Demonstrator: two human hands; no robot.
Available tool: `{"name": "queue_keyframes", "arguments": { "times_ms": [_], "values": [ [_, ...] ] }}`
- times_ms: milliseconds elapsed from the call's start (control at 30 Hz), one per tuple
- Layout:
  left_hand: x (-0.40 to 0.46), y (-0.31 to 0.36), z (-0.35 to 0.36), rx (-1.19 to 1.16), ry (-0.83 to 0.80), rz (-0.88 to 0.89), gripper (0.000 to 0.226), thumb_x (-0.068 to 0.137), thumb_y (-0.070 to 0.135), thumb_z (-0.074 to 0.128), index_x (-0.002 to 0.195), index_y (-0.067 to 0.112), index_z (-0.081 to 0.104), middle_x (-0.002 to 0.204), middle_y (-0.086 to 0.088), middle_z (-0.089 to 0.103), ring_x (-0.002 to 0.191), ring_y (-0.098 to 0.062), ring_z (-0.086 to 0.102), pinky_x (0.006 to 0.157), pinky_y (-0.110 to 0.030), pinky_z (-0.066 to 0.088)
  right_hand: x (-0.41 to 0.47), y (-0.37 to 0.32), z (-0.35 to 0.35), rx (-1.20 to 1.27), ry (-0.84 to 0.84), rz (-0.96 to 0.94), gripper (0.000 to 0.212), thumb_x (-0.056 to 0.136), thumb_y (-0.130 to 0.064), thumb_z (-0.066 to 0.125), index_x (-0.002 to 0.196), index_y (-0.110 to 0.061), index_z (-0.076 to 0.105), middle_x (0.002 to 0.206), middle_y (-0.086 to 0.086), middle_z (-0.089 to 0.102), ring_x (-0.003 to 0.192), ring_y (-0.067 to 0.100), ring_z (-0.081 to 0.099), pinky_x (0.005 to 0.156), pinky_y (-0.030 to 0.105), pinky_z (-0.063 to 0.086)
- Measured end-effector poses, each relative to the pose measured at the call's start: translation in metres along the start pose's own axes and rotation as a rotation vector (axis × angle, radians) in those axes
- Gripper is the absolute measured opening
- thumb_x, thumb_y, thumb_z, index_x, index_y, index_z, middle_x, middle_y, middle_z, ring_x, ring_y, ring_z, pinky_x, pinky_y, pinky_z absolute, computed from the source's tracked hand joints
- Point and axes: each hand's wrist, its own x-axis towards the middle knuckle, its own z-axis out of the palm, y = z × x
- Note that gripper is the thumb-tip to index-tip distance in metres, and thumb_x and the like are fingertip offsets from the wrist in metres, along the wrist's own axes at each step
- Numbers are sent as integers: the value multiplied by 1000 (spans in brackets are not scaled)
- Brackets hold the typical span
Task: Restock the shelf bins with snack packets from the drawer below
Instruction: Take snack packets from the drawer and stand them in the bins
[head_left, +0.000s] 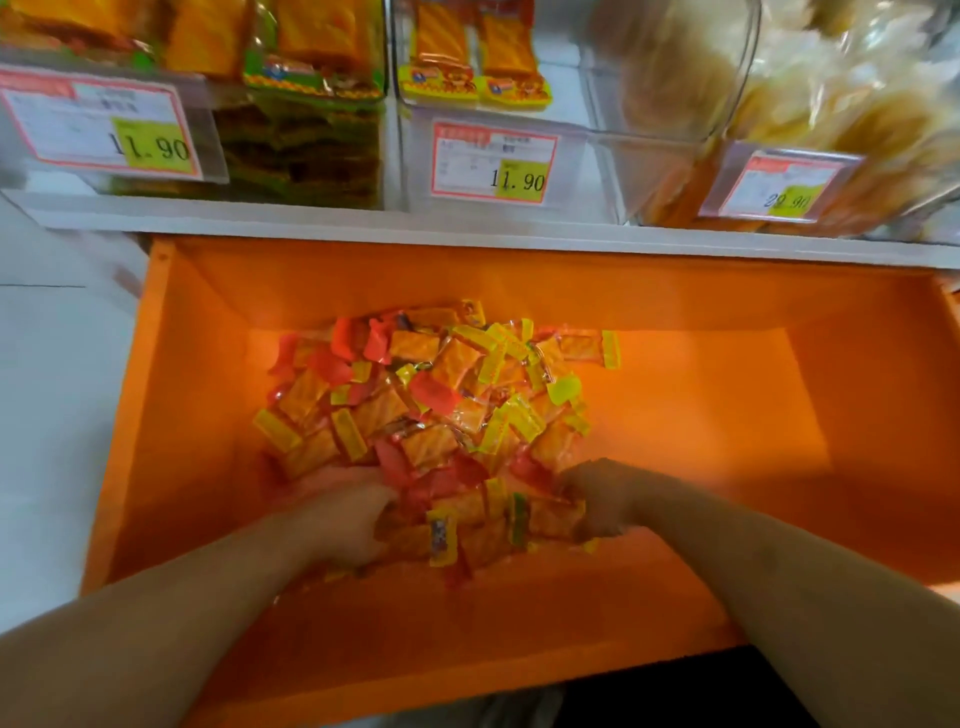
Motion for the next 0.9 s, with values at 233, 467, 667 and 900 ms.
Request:
{"name": "queue_keyframes", "arguments": {
  "times_ms": [233,467,667,900],
  "values": [
    [15,5,27,-63,-135,59,24,87,29,72,111,24,68,109,4,70,90,-13,60,74,-27,46,18,-6,18,-150,-150,-62,16,67,-15,67,82,-13,66,73,3,67,64,22,58,56,34,49],
    [5,14,5,-265,-67,81,11,95,24,69,105,22,73,95,9,69,85,-5,62,66,-11,43,-3,-13,-5,-23,-97,-27,12,82,-8,63,92,-14,67,81,6,71,67,21,62,58,29,51],
    [-29,26,-63,-579,140,22,11,95,19,71,105,14,72,77,7,67,66,-7,65,59,-19,45,-80,-33,-90,352,228,-59,9,92,-21,74,85,-23,69,65,-5,55,61,12,49,59,27,40],
    [-135,46,-160,-900,458,76,15,82,23,85,96,18,80,94,4,80,95,-18,74,92,-37,56,-215,-68,-148,657,619,-307,14,94,-9,73,86,-3,62,74,3,36,67,11,32,60,26,28]
  ]
}}
